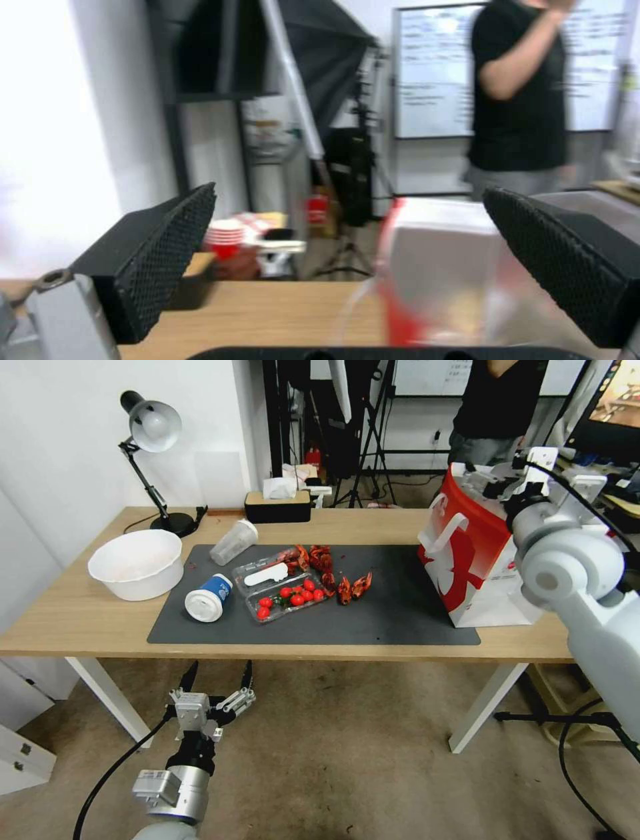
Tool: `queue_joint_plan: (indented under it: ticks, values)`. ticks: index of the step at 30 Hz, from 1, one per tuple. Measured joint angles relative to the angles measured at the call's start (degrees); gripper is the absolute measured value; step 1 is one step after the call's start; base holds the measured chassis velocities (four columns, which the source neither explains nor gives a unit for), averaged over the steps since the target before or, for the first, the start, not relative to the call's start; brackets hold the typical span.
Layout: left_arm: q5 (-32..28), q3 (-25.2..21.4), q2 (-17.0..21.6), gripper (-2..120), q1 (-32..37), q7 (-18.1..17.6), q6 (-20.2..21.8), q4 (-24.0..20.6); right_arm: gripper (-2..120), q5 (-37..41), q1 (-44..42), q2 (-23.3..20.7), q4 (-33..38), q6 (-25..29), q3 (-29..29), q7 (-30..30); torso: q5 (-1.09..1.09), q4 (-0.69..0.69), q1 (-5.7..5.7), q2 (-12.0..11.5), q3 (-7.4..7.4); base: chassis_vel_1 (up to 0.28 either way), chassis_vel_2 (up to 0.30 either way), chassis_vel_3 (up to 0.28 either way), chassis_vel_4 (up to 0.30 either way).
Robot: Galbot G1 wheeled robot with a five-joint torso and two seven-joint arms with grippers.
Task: Pick up the trash from the table and place it into the takeout bag.
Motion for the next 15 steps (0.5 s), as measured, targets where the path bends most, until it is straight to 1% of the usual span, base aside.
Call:
queue_joint_plan:
  ticks: [1,2,3,4,6,7,9,10,11,12,13,14,15]
  values:
    - [0.0,0.0,0.0,100,0.0,0.0,0.0,0.0,100,0.0,0.0,0.0,0.0,0.0,0.0,0.0,0.0,0.0,0.0,0.0,0.0,0.0,0.0,0.0,0.0]
    - [-0.1,-0.1,0.0,100,-0.1,0.0,0.0,0.1,100,0.0,-2.9,-0.4,1.8,1.9,1.1,-2.0,0.01,-0.02,-0.01,0.0,0.0,0.0,0.0,0.0,0.0]
    - [-0.1,-0.1,0.1,100,-0.2,0.1,0.0,0.2,100,-0.2,-5.1,-0.6,2.9,3.3,1.8,-3.6,0.0,-0.02,0.0,0.0,0.0,0.0,0.0,0.0,0.0]
    - [-0.1,-0.1,0.1,100,-0.2,0.1,0.0,0.2,100,-0.2,-5.1,-0.6,2.9,3.3,1.8,-3.6,0.0,-0.02,0.0,0.0,0.0,0.0,0.0,0.0,0.0]
    - [-0.3,-0.1,0.1,100,-0.4,0.2,-0.1,0.4,100,-1.8,-12.3,-1.3,5.5,7.3,5.1,-10.1,0.0,0.0,0.0,0.0,0.01,0.0,0.0,0.0,0.0]
    - [-0.3,-0.1,0.1,100,-0.4,0.2,-0.1,0.4,100,-1.8,-12.3,-1.3,5.5,7.3,5.1,-10.1,0.0,0.0,0.0,0.0,0.01,0.0,0.0,0.0,0.0]
    - [-0.7,-0.2,0.1,100,-0.5,0.4,-0.3,0.6,100,-4.1,-18.8,-1.3,7.5,9.7,8.3,-15.9,0.01,-0.03,0.0,0.0,0.0,0.0,0.0,0.0,0.0]
    - [-0.7,-0.2,0.1,100,-0.5,0.4,-0.3,0.6,100,-4.1,-18.8,-1.3,7.5,9.7,8.3,-15.9,0.01,-0.03,0.0,0.0,0.0,0.0,0.0,0.0,0.0]
    - [-0.9,-0.2,0.2,100,-0.6,0.5,-0.4,0.7,100,-5.4,-21.6,-1.0,8.2,10.5,9.6,-17.6,0.01,-0.02,0.0,0.0,0.0,0.0,0.0,0.0,0.0]
    - [-1.2,-0.3,0.2,100,-0.7,0.7,-0.5,0.8,100,-7.4,-26.3,-0.1,9.4,11.4,12.0,-19.6,0.01,0.0,0.0,0.0,0.0,0.0,0.0,0.0,0.0]
    - [-1.2,-0.3,0.2,100,-0.7,0.7,-0.5,0.8,100,-7.4,-26.3,-0.1,9.4,11.4,12.0,-19.6,0.01,0.0,0.0,0.0,0.0,0.0,0.0,0.0,0.0]
    - [-1.4,-0.3,0.2,100,-0.8,0.7,-0.5,0.8,100,-8.5,-29.0,0.5,10.0,11.9,13.3,-20.5,0.01,-0.01,0.0,0.0,0.0,0.0,0.0,0.0,0.0]
    - [-1.5,-0.2,0.3,100,-0.9,0.8,-0.5,0.9,100,-10.4,-33.3,1.6,10.6,13.6,15.3,-22.2,0.01,-0.02,0.0,0.0,0.0,0.0,0.0,0.0,0.0]
